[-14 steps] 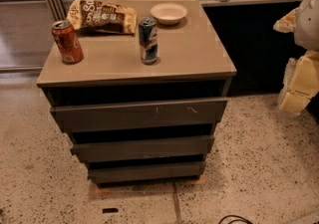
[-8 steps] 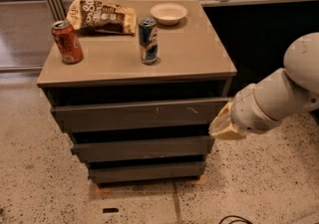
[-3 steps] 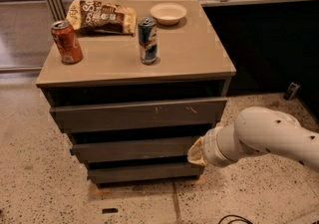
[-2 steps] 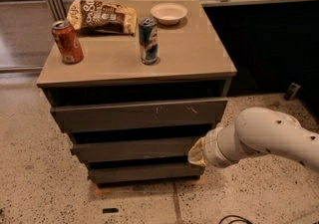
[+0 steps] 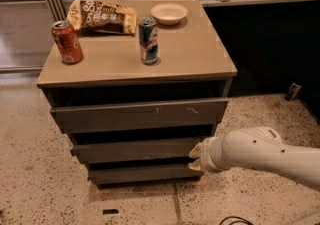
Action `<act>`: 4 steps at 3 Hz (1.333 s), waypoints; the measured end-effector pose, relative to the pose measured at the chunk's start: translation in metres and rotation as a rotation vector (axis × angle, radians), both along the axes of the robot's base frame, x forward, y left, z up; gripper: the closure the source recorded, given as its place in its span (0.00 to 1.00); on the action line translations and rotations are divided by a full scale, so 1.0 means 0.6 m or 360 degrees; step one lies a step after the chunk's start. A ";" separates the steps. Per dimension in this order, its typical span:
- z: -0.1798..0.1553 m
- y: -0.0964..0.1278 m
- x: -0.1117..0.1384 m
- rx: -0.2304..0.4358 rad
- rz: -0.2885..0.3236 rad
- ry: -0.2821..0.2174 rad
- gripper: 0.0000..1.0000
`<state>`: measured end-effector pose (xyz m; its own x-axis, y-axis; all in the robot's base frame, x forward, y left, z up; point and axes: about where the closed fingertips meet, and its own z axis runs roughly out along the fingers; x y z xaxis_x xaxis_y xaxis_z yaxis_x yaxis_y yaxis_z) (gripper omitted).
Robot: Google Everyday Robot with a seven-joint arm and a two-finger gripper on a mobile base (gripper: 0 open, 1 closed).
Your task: Open middle drawer
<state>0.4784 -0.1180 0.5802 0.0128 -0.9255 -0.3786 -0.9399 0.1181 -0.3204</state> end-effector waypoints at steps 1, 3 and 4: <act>-0.054 -0.005 0.040 -0.0002 -0.0011 -0.0051 0.00; -0.107 -0.008 0.087 0.0067 -0.0027 -0.0060 0.00; -0.131 -0.011 0.100 0.0095 -0.0040 -0.0022 0.00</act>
Offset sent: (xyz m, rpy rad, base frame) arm 0.0587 -0.0063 -0.0655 0.0296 -0.0710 -0.0158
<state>0.5384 -0.1243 0.5015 -0.0046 -0.9013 -0.4332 -0.9319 0.1609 -0.3250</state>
